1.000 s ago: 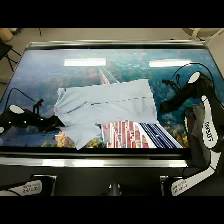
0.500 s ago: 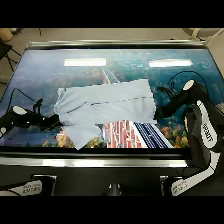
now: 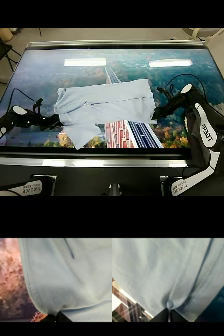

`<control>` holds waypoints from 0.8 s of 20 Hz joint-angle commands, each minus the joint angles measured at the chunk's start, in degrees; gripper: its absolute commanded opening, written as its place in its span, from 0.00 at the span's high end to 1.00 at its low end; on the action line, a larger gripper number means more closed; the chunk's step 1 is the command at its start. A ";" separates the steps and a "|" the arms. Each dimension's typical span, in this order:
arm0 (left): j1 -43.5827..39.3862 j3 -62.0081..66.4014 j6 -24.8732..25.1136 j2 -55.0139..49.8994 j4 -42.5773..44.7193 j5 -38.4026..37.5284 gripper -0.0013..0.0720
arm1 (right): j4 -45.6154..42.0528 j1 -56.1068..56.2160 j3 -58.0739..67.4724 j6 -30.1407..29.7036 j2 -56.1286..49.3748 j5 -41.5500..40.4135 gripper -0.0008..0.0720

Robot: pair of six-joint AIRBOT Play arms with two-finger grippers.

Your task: Fold the shirts.

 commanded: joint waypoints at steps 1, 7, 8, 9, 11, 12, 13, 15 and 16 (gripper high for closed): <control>-0.02 0.00 1.79 0.07 0.02 -0.02 0.94 | 2.45 -0.04 -0.11 -1.51 0.57 0.11 0.96; 0.59 0.04 2.80 0.09 0.09 -0.42 0.94 | -1.07 -0.33 0.02 -1.01 5.88 -4.42 0.78; 0.59 0.04 3.08 0.07 0.09 -0.42 0.94 | -3.43 -0.31 0.00 -0.92 5.84 -3.37 0.96; 0.61 0.04 3.08 0.07 0.09 -0.42 0.94 | -5.84 -0.31 0.00 -0.35 5.86 -3.19 0.97; 0.61 0.04 3.08 0.07 0.11 -0.42 0.94 | -6.27 -0.31 0.00 -0.28 5.86 -3.30 0.97; 0.61 0.04 3.08 0.07 0.11 -0.44 0.94 | -6.34 -0.31 0.00 -0.17 5.84 -2.95 0.92; 0.61 0.04 3.08 0.07 0.09 -0.44 0.94 | -6.71 -0.31 -0.20 -0.04 5.84 -2.34 0.66; 0.61 0.04 3.21 0.07 0.09 -0.44 0.94 | -7.87 -0.31 -0.31 -0.04 4.98 -0.33 0.63; 0.61 0.04 3.21 0.07 0.09 -0.46 0.94 | -7.76 -0.31 -0.31 0.20 4.04 0.66 0.61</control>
